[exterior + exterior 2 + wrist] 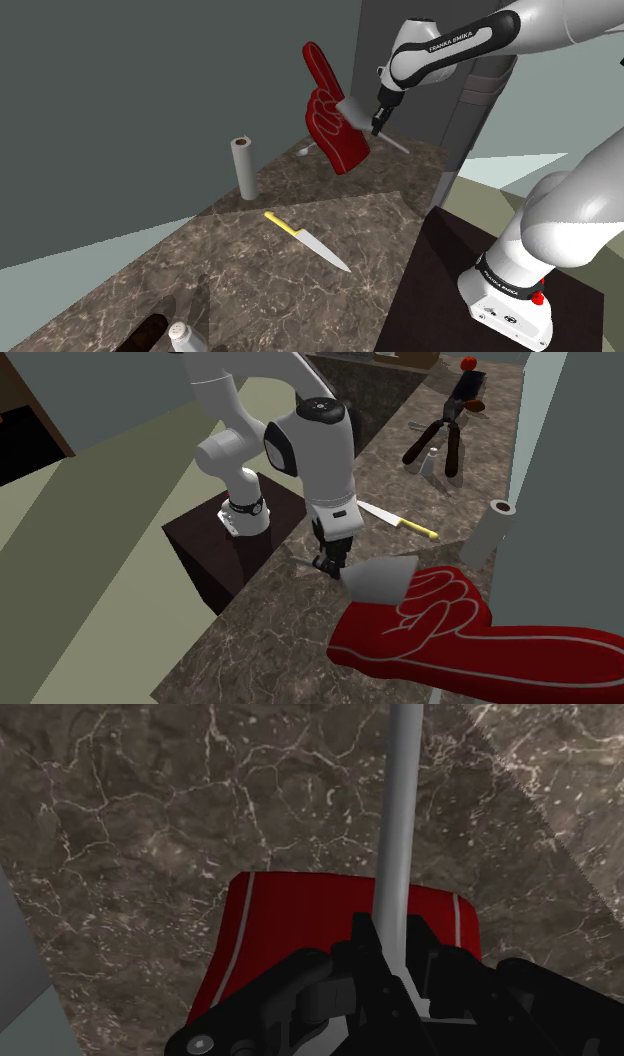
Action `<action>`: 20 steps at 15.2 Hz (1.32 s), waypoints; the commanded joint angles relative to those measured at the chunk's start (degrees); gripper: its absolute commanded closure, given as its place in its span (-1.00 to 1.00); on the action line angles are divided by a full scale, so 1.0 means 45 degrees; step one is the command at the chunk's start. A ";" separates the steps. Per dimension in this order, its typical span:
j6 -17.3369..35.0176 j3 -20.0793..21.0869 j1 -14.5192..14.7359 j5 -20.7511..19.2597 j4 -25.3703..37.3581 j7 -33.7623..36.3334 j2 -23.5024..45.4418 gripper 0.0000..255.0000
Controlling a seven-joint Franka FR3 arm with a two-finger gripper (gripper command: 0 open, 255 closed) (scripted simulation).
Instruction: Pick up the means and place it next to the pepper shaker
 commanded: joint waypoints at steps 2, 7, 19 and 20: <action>-0.0552 0.0030 -0.0010 -0.0060 0.0361 0.0060 -0.0197 1.00; -0.1429 0.0086 -0.0017 -0.0137 0.0966 0.0152 -0.0477 1.00; -0.3502 0.0194 -0.0005 -0.0217 0.2681 0.0297 -0.0846 1.00; -0.3673 0.0201 -0.0003 -0.0219 0.2840 0.0305 -0.0858 1.00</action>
